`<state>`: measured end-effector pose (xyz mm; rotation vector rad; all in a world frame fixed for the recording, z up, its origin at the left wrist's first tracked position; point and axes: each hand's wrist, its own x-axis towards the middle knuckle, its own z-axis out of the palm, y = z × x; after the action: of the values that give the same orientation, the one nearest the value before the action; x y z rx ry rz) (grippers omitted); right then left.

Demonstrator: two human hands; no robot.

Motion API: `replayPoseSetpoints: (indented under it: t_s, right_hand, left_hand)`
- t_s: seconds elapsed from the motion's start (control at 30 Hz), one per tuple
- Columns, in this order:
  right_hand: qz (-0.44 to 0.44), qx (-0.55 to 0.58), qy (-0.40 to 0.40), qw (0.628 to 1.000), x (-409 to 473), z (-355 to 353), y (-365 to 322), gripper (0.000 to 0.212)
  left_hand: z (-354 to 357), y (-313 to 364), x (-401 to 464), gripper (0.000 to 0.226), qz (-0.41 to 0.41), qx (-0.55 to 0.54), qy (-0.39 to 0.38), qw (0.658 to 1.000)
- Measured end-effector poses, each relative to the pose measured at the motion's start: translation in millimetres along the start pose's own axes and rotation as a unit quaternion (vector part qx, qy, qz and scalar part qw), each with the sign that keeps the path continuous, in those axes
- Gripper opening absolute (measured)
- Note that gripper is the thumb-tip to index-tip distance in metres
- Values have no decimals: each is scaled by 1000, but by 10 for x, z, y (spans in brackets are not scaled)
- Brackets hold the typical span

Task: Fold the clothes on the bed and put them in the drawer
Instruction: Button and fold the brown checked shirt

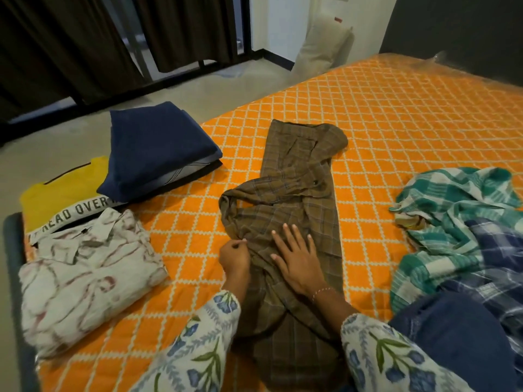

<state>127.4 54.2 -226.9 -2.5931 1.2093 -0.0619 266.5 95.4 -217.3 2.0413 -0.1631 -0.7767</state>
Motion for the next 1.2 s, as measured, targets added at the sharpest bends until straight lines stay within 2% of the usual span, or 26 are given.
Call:
replayPoseSetpoints:
  t_s: [0.03, 0.1, 0.17, 0.2, 0.27, 0.37, 0.5, 0.57, 0.63, 0.7, 0.77, 0.8, 0.83, 0.87, 0.93, 0.97, 1.03, 1.07, 1.13, 1.17, 1.2]
  right_hand:
    - [14, 14, -15, 1000, 83, -24, 9, 77]
    - [39, 28, -6, 999, 277, -99, 33, 60]
    - [51, 33, -13, 998, 482, -187, 44, 52]
    - [47, 30, -22, 998, 570, -238, 43, 51]
    - [46, 27, -43, 998, 762, -323, 35, 48]
    - [93, 69, -71, 991, 990, -434, 13, 39]
    - [130, 125, -70, 981, 1201, -515, 44, 24]
    - [130, 190, -72, 970, 1248, -520, 84, 18]
    - [117, 222, -78, 965, 1271, -511, 100, 17]
    - [128, 209, -40, 969, 1286, -477, 125, 17]
    - [157, 183, 12, 970, 1264, -443, 119, 19]
    - [160, 163, 32, 973, 1242, -421, 107, 22]
    - [157, 139, 57, 976, 1220, -397, 88, 25]
    - [156, 110, 94, 977, 1208, -374, 66, 26]
    - [212, 72, 173, 959, 1196, -400, 83, 38]
    - [264, 71, 184, 944, 1207, -431, 139, 53]
    - [356, 98, 141, 918, 1258, -521, 347, 78]
    - [379, 117, 119, 910, 1311, -573, 463, 78]
    - [362, 102, 95, 922, 1393, -632, 558, 48]
    - [335, 69, 116, 933, 1502, -708, 588, 33]
    - [299, 45, 143, 942, 1564, -725, 532, 27]
  left_hand:
    - [-30, 4, 27, 19, -47, -60, 2, 997]
    - [-85, 5, 76, 24, -118, -171, -25, 978]
    - [-124, 98, 55, 14, -167, -264, -54, 948]
    - [-133, 142, 46, 19, -181, -284, -59, 940]
    - [-117, 230, 57, 38, -182, -277, -84, 940]
    - [-97, 330, 105, 28, -156, -238, -152, 946]
    - [-239, 259, 270, 19, -157, -267, -219, 925]
    - [-327, 177, 302, 6, -159, -262, -222, 926]
    - [-364, 170, 309, 12, -164, -263, -197, 930]
    - [-328, 189, 316, 23, -150, -285, -149, 935]
    - [-255, 194, 310, 25, -90, -227, -59, 968]
    - [-214, 186, 301, 17, -38, -148, -7, 988]
    - [-185, 213, 276, 19, 24, -42, 34, 998]
    - [-148, 240, 282, 36, 93, 76, 66, 991]
    - [-5, 431, 328, 54, 222, 211, 92, 948]
    - [100, 555, 384, 56, 284, 255, 78, 921]
    - [347, 814, 474, 61, 353, 337, 6, 873]
    - [486, 929, 515, 63, 373, 366, -39, 852]
    - [629, 1010, 536, 57, 420, 400, -118, 806]
    - [725, 1067, 543, 48, 461, 417, -139, 771]
    - [751, 1025, 517, 43, 488, 438, -157, 739]
